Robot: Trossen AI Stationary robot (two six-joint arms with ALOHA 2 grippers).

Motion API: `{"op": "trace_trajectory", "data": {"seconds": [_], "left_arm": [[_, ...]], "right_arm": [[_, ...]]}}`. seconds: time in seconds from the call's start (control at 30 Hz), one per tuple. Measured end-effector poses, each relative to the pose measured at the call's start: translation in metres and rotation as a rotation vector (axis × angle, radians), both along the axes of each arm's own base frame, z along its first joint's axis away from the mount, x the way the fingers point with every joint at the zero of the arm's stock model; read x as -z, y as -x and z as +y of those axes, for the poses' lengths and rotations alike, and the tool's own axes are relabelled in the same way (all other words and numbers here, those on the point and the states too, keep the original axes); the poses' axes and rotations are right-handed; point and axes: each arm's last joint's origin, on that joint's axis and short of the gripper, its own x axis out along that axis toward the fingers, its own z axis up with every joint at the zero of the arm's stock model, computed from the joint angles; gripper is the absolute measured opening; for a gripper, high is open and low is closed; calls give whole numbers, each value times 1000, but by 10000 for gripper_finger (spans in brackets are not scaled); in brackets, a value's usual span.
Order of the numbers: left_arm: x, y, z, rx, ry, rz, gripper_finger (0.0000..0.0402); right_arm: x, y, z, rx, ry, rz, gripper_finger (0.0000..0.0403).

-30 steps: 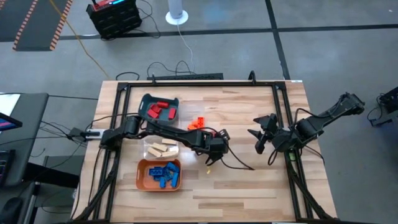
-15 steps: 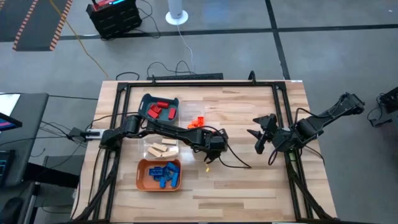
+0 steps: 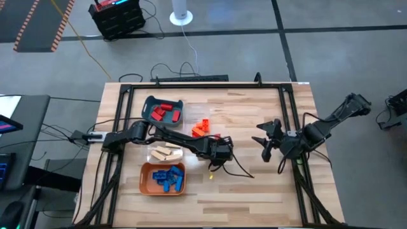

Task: Sort blocks
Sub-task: Put the red block into the blue bin

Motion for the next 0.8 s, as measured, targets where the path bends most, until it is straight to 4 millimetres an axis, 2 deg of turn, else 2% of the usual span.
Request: {"op": "trace_trajectory", "data": {"seconds": [0.3, 0.5, 0.67, 0.8], "left_arm": [[3, 0, 1, 4, -40, 15, 124], [0, 1, -2, 17, -70, 16, 122], [-9, 1, -11, 32, -51, -3, 103], [-32, -4, -22, 3, -21, -54, 80]], "right_arm": [[1, -2, 4, -12, 5, 2, 77], [1, -2, 4, -11, 5, 2, 77], [2, -2, 4, -10, 8, 4, 77], [1, -1, 3, -10, 5, -3, 77]]}}
